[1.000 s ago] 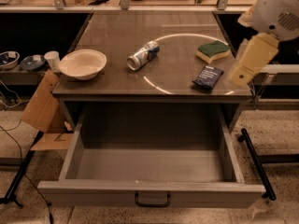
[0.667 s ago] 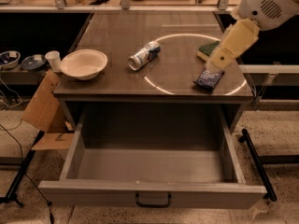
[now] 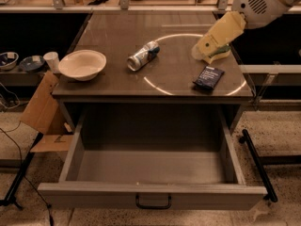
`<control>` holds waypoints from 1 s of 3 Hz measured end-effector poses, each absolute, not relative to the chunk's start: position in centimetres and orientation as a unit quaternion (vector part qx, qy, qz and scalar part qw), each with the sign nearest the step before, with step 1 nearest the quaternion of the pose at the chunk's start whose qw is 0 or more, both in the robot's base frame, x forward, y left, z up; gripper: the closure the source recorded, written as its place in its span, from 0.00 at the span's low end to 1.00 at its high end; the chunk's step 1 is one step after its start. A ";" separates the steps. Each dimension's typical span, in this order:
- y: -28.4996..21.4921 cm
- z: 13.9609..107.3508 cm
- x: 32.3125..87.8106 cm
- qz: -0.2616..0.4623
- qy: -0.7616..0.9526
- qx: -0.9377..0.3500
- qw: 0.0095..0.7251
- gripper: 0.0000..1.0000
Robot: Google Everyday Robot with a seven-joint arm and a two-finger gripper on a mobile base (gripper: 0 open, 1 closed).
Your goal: Place sponge into top drawer
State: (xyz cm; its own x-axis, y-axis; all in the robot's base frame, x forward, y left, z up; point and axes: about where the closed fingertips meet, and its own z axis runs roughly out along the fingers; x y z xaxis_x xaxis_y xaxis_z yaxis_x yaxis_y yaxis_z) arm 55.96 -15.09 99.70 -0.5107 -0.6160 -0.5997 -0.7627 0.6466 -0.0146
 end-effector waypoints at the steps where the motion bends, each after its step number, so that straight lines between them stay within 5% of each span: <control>1: -15.1 99.5 57.1 0.127 0.873 -0.372 0.288 0.00; 3: -17.5 97.4 62.2 0.091 0.920 -0.206 0.322 0.00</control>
Offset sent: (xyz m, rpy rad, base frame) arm 0.0747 -0.0312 -0.0280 0.1280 0.0530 -0.5077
